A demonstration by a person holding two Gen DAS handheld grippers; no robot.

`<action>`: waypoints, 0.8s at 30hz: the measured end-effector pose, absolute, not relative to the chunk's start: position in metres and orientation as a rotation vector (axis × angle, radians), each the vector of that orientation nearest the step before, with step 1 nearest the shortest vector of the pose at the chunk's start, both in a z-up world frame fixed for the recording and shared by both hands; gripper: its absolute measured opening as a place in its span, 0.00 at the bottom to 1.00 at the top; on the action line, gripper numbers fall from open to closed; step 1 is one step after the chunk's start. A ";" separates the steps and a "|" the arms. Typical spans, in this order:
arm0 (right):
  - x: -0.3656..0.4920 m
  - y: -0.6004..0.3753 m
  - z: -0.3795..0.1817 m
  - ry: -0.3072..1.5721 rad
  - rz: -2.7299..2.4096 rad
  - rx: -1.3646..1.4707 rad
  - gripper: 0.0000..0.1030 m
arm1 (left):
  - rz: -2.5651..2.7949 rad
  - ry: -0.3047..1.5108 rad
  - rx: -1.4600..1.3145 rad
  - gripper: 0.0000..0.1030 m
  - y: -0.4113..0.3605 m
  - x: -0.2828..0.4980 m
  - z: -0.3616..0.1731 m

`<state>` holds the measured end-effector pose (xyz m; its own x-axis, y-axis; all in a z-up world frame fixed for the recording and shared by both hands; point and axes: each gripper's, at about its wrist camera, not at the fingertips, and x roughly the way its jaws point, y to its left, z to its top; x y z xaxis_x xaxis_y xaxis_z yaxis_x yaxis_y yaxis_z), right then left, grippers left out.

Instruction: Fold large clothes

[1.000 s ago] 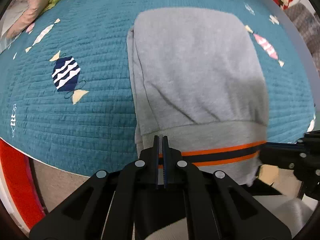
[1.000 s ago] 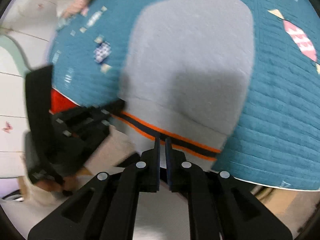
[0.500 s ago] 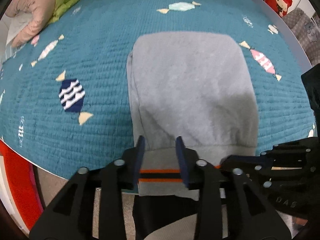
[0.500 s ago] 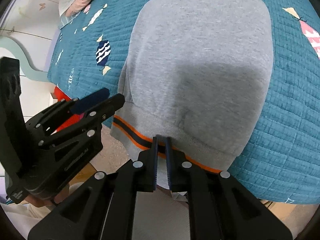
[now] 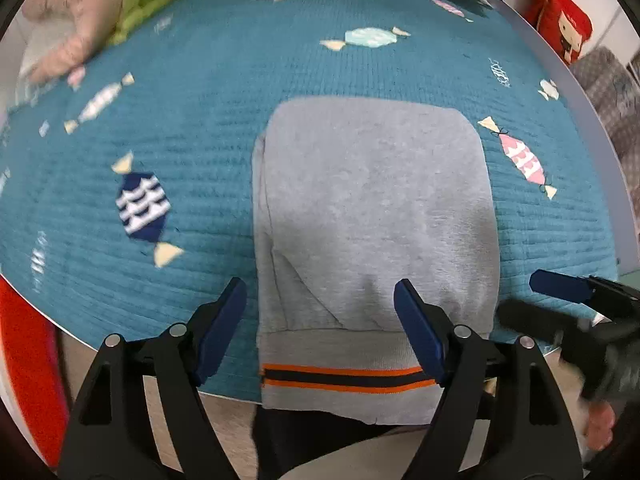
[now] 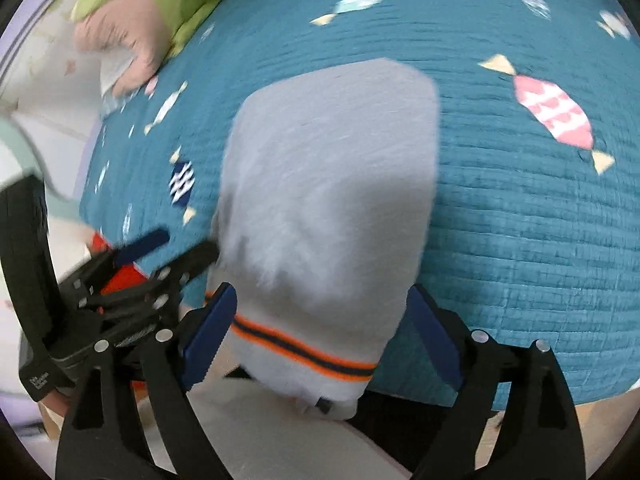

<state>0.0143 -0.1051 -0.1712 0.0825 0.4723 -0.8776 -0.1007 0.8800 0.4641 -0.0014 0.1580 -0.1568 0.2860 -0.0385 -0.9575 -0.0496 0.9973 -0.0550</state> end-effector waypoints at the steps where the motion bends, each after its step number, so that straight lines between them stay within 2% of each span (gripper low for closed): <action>1: 0.017 -0.111 -0.176 1.429 0.413 0.342 0.83 | 0.008 1.288 -0.091 0.75 0.163 0.001 -0.160; 3: 0.024 -0.119 -0.188 1.439 0.384 0.383 0.85 | 0.015 1.294 -0.121 0.81 0.173 0.005 -0.168; 8: 0.040 -0.131 -0.216 1.470 0.406 0.531 0.85 | -0.128 1.353 -0.370 0.86 0.217 0.022 -0.201; 13: 0.047 -0.128 -0.234 1.498 0.433 0.600 0.85 | -0.164 1.420 -0.477 0.86 0.242 0.033 -0.238; 16: 0.051 -0.128 -0.239 1.517 0.449 0.623 0.85 | -0.234 1.400 -0.563 0.90 0.249 0.034 -0.245; 20: 0.053 -0.117 -0.240 1.532 0.502 0.634 0.86 | -0.376 1.413 -0.661 0.88 0.252 0.035 -0.249; 21: 0.053 -0.116 -0.240 1.534 0.511 0.621 0.86 | -0.446 1.422 -0.730 0.81 0.251 0.035 -0.252; 24: 0.052 -0.119 -0.239 1.524 0.541 0.654 0.86 | -0.448 1.457 -0.743 0.75 0.245 0.039 -0.264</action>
